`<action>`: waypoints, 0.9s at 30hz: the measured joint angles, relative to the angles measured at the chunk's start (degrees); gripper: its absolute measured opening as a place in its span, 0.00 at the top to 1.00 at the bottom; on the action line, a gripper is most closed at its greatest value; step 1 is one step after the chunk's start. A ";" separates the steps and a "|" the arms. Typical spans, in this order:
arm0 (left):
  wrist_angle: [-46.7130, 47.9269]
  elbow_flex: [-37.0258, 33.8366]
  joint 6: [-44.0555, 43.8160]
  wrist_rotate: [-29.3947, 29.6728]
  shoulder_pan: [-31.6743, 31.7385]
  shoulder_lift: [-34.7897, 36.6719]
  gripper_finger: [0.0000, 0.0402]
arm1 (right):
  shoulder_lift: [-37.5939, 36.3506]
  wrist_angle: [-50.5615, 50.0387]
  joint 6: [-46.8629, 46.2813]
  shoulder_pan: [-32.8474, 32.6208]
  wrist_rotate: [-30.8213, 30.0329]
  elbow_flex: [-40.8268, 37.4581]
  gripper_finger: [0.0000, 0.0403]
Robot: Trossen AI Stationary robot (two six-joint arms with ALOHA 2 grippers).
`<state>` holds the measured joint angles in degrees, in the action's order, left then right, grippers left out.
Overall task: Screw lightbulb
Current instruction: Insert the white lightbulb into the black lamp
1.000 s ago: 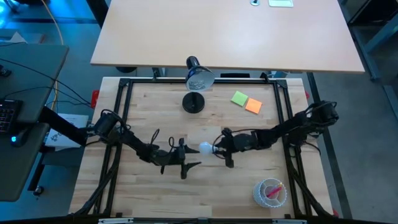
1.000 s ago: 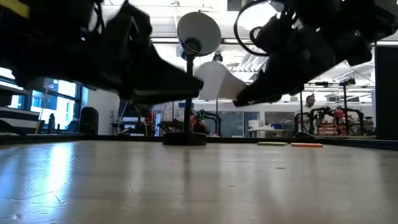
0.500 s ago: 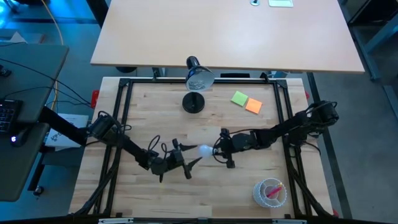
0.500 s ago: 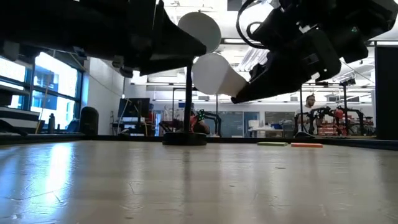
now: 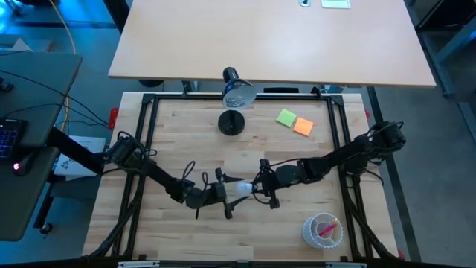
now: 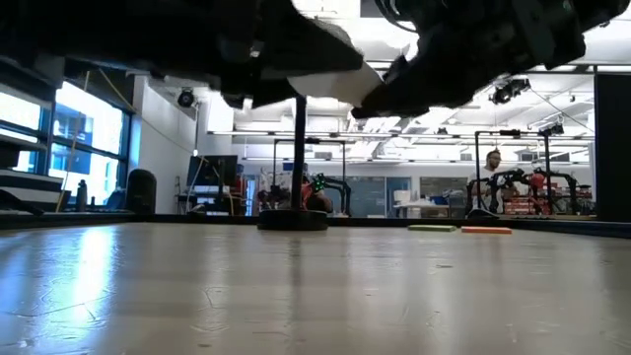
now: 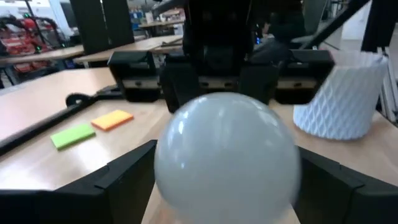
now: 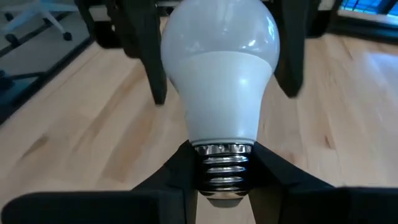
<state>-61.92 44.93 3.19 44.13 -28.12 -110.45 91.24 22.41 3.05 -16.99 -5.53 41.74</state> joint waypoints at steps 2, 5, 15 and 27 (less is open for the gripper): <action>-0.01 0.83 0.81 0.08 -0.08 0.00 0.23 | -0.04 -0.59 0.00 0.00 -0.01 0.48 0.77; -0.07 1.89 2.74 0.07 -0.50 0.00 0.25 | -0.04 -0.38 0.00 -0.03 -0.01 0.63 0.77; -0.73 2.06 6.51 0.31 -0.79 0.00 0.37 | -0.04 0.29 -0.20 -0.47 -0.22 0.65 0.77; -0.93 2.11 6.84 7.16 -2.86 0.11 0.37 | -0.05 0.26 -3.08 -0.68 -2.28 0.63 0.52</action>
<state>-62.85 47.05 10.03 51.29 -30.98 -110.34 91.19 22.67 -0.03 -17.67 -7.81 42.37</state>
